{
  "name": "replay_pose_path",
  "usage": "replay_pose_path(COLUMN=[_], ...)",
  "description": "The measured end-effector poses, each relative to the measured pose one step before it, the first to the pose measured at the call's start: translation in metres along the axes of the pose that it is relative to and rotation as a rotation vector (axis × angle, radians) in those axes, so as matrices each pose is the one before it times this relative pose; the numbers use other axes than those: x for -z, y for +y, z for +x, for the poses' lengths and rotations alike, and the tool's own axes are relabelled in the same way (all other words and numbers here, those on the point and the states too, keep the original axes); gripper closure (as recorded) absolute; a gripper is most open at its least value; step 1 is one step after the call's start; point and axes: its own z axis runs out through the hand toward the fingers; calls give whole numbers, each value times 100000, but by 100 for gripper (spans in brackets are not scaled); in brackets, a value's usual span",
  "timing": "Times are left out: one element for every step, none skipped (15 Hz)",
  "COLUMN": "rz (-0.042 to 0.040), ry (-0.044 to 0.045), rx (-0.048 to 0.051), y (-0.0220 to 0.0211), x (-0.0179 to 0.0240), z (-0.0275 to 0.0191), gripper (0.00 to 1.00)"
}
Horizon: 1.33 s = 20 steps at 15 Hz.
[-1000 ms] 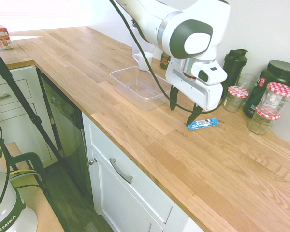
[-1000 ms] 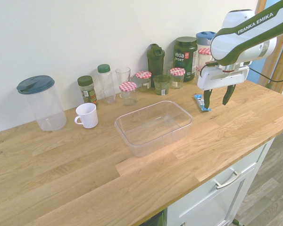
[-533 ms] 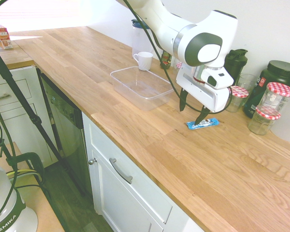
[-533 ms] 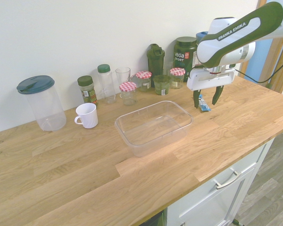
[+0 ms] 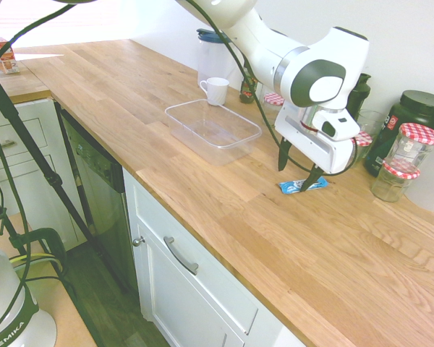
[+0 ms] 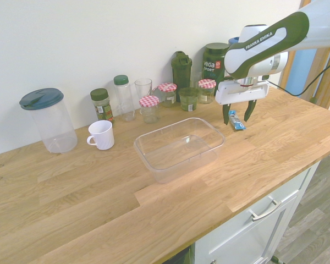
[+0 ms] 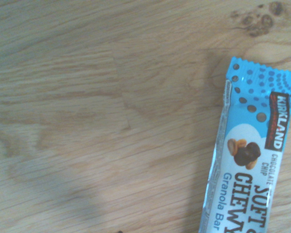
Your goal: Put the protein bar into the container
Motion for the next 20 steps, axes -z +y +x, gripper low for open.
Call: replay_pose_path(rz=[-146, -459, -613, -539, -526, -544, -385, -227, 70, 15, 67, 12, -1, 44, 27, 22, 11, -11, -29, -23], ry=[56, -147, -171, -217, -232, -246, -252, -267, 37, -154, -1, -6, 0, 44, 30, 23, 12, -7, -1, 23], rx=[-65, -147, -35, 133, 199, 199, 53, -92, -18, 10, 50, 45, 101, 159, 268, 332, 342, 362, 274, 136], y=[49, 51, -46, -226, -310, -286, -257, -159, -179, -137, -46, -7, -42, -76, -127, -153, -157, -166, -119, -54], x=[217, 172, -60, -293, -366, -468, -412, -367, -35, -14, 1, -4, -6, 0, -11, -3, -4, -10, -13, -14], z=[476, 552, 512, 272, 201, 183, 169, 136, 140, 44, 29, 0, -43, -71, -125, -156, -165, -177, -130, -56], gripper=[0, 0, 0, 0, 0, 0, 0, 0, 100, 100, 100, 100, 100, 100, 100, 100, 100, 100, 100, 100])
